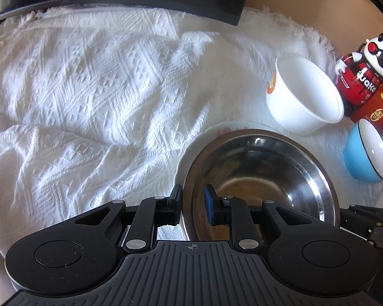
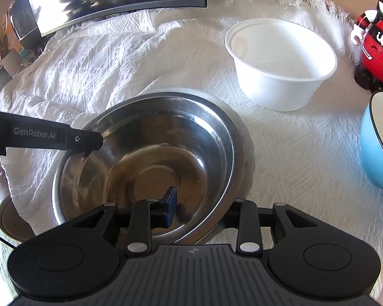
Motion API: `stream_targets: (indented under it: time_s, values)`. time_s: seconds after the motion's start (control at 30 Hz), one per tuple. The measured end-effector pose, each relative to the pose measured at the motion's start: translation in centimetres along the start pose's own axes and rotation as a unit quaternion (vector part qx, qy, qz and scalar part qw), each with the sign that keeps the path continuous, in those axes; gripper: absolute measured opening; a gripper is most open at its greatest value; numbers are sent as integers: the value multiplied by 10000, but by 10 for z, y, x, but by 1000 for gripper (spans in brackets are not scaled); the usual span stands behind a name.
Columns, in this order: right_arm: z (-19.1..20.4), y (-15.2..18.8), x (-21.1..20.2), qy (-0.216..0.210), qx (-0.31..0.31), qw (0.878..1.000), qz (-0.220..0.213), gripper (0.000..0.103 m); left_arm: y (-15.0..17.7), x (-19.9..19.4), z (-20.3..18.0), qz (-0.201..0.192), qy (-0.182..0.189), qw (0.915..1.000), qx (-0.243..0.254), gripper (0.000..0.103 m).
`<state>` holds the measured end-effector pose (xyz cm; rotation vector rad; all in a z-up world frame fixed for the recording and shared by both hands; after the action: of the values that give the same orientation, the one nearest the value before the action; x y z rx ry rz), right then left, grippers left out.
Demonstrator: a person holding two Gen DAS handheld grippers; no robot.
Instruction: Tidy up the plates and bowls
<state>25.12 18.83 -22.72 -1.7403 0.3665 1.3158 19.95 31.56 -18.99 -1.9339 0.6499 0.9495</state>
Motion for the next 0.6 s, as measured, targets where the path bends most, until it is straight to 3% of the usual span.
stream_targets:
  time_s: [0.2,0.3,0.5,0.6]
  values:
    - [-5,0,-5,-47,47,10000,-69,32,-6,-10,2,-129,-148,9995,248,22]
    - [-11,-3,-11,-25,156,9997,-172,36,-7,-13,5,-155,-355,9983,443,34]
    - [-25,-12,-24,120,304,9984,-451,40,0,-5,12,-20,-241,9996,160,36]
    - [-32,-13,-22,228,388,9978,-477,47,2,1,18,-3,-106,9999,-103,40]
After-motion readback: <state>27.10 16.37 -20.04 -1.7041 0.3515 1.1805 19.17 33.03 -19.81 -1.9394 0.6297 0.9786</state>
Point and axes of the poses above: each gripper's, at about its wrist camera, not at the fingertips, and x roughly the way its jaws point, z to its left, y to its underside, the point moved 10 cm from there along x, roughly the way its jaws point, and after that the axes turned 11 degrees about y, right-handed, at the moved point
